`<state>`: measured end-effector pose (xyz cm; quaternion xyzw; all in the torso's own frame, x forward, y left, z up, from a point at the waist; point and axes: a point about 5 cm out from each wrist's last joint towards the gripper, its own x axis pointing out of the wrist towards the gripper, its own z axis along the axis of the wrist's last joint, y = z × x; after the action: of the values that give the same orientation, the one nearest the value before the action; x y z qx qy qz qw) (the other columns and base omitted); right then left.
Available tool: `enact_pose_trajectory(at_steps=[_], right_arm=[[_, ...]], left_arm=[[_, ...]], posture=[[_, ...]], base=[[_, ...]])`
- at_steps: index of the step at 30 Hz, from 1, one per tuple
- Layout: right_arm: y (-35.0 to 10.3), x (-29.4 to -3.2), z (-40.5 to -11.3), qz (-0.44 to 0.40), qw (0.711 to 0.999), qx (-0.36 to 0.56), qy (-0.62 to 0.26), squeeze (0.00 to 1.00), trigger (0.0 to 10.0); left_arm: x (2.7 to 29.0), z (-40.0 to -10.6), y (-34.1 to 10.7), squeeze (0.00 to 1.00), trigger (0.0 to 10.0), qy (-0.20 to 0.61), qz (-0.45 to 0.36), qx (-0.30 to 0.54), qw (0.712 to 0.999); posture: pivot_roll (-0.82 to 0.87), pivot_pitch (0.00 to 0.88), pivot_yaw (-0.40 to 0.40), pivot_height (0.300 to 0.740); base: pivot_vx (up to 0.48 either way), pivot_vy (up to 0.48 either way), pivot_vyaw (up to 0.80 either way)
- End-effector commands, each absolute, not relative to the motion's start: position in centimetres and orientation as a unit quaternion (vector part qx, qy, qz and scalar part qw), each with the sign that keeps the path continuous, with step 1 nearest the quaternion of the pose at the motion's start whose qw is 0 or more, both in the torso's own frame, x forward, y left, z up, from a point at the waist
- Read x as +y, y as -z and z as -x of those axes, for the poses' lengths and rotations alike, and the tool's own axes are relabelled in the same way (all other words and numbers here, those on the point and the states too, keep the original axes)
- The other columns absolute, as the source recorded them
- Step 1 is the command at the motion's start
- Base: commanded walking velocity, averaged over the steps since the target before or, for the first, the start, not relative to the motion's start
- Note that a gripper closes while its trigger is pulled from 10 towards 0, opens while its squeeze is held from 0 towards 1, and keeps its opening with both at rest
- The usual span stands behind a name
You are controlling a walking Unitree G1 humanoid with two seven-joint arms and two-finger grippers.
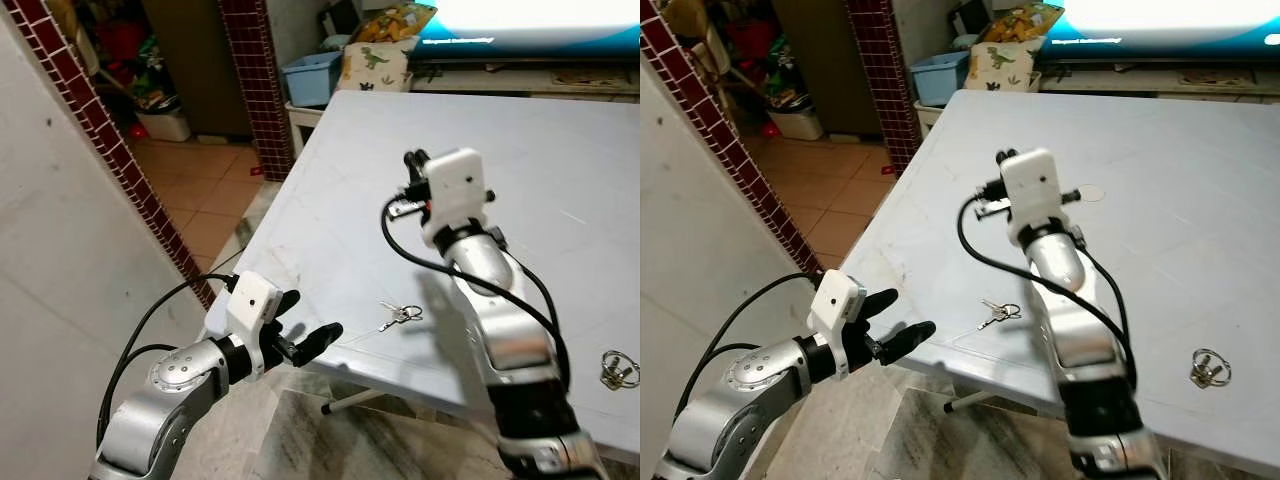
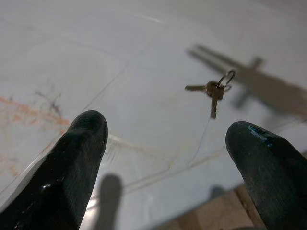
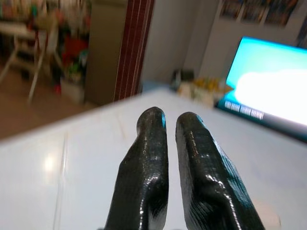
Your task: Hang keys on a hook
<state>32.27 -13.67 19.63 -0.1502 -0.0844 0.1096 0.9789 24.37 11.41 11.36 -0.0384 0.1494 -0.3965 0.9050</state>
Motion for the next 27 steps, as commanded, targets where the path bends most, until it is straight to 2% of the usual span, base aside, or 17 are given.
enact_pose_trajectory(at_steps=[1, 6, 11, 17, 27], right_arm=[[-19.9, -14.1, -31.5, 0.143, 0.978, -0.078, -0.129, 1.0, 10.0], [-19.8, -15.9, -30.2, 0.152, 0.976, -0.049, -0.149, 1.0, 10.0], [-17.4, -18.2, -27.2, 0.164, 0.968, 0.021, -0.188, 1.0, 10.0], [-15.4, -18.5, -25.4, 0.173, 0.953, 0.063, -0.242, 1.0, 10.0], [-14.6, -19.1, -25.3, 0.176, 0.946, 0.085, -0.259, 1.0, 10.0]], left_arm=[[12.0, -24.2, -11.4, 0.0, 10.0, 0.395, 0.034, 0.154, 0.905], [12.1, -24.2, -11.4, 0.0, 10.0, 0.398, 0.031, 0.154, 0.904], [12.3, -24.5, -11.5, 0.0, 10.0, 0.398, 0.032, 0.152, 0.904], [12.0, -24.7, -11.4, 0.0, 10.0, 0.398, 0.027, 0.152, 0.904], [11.9, -24.6, -11.4, 0.0, 10.0, 0.395, 0.028, 0.15, 0.906]], posture=[[0.02, 0.039, 0.141, 0.74], [0.01, 0.047, 0.14, 0.74], [-0.01, 0.056, 0.136, 0.74], [-0.02, 0.063, 0.132, 0.74], [-0.02, 0.062, 0.125, 0.74]], base=[[0.0, 0.0, 0.0], [0.0, 0.0, 0.0], [0.0, 0.0, 0.0], [0.0, 0.0, 0.0], [0.0, 0.0, 0.0]])
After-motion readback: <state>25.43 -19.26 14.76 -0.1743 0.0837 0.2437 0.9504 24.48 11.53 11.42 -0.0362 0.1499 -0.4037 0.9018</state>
